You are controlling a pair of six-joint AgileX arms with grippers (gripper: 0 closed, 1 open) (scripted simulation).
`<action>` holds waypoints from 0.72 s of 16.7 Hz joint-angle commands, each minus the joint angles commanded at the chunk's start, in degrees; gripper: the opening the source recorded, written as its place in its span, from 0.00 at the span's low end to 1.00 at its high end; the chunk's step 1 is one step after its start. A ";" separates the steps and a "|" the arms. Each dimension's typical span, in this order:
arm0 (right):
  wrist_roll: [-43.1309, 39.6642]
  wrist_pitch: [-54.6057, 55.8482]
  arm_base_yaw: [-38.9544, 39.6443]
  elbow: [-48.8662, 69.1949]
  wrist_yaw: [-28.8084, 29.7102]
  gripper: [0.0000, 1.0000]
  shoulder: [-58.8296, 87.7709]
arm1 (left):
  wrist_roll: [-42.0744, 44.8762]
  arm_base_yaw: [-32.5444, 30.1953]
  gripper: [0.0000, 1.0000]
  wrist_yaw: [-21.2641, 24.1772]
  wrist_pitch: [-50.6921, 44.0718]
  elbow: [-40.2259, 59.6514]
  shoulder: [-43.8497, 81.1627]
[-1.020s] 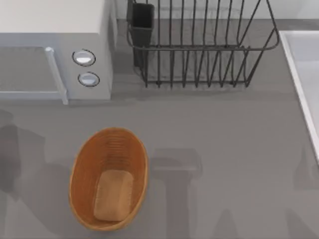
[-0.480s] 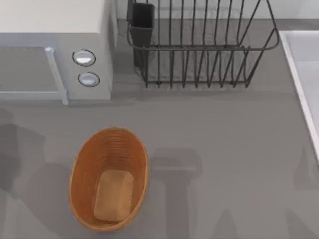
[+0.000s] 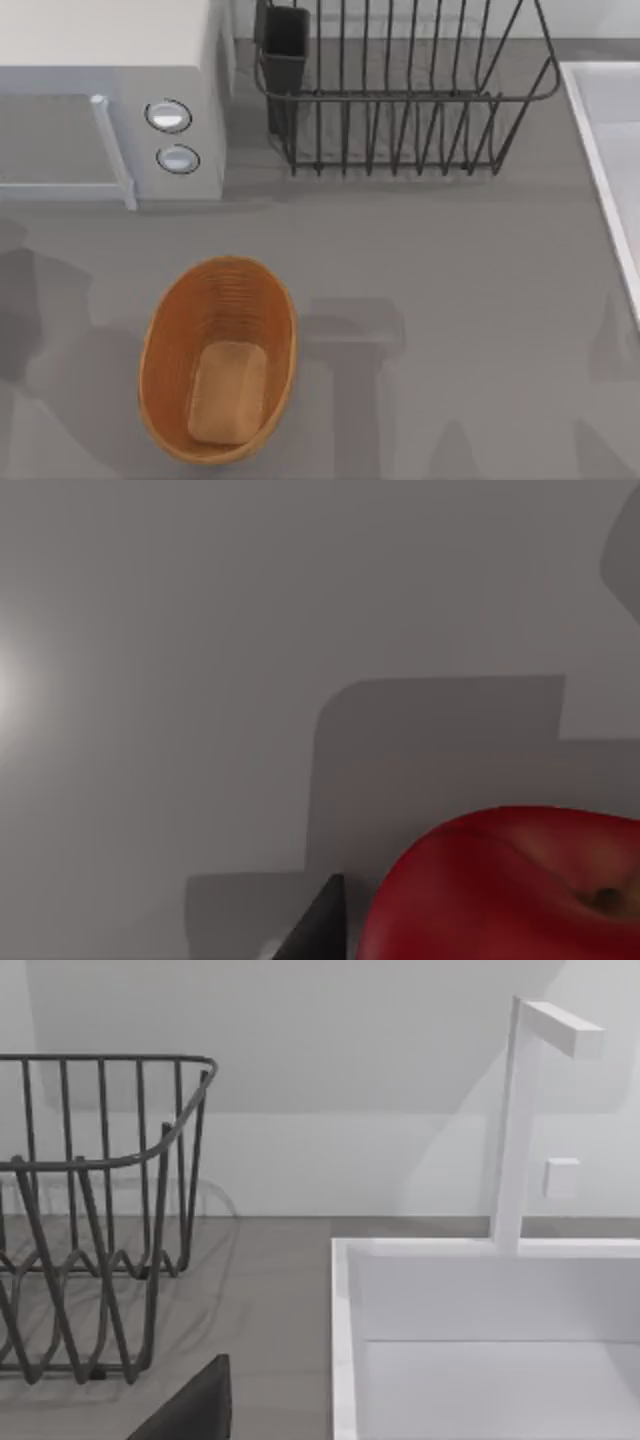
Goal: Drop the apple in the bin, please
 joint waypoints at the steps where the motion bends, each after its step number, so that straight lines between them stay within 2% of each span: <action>1: 0.00 0.00 0.00 0.00 0.00 1.00 0.00 | 0.00 0.00 0.00 0.00 0.00 0.00 0.00; 7: 0.00 0.00 0.00 0.00 0.00 1.00 0.00 | -0.06 1.33 0.00 -1.47 -1.54 -0.28 -1.58; 12: 0.00 0.00 0.00 0.00 0.00 1.00 0.00 | -0.77 6.22 0.00 -3.27 -13.91 3.07 -5.23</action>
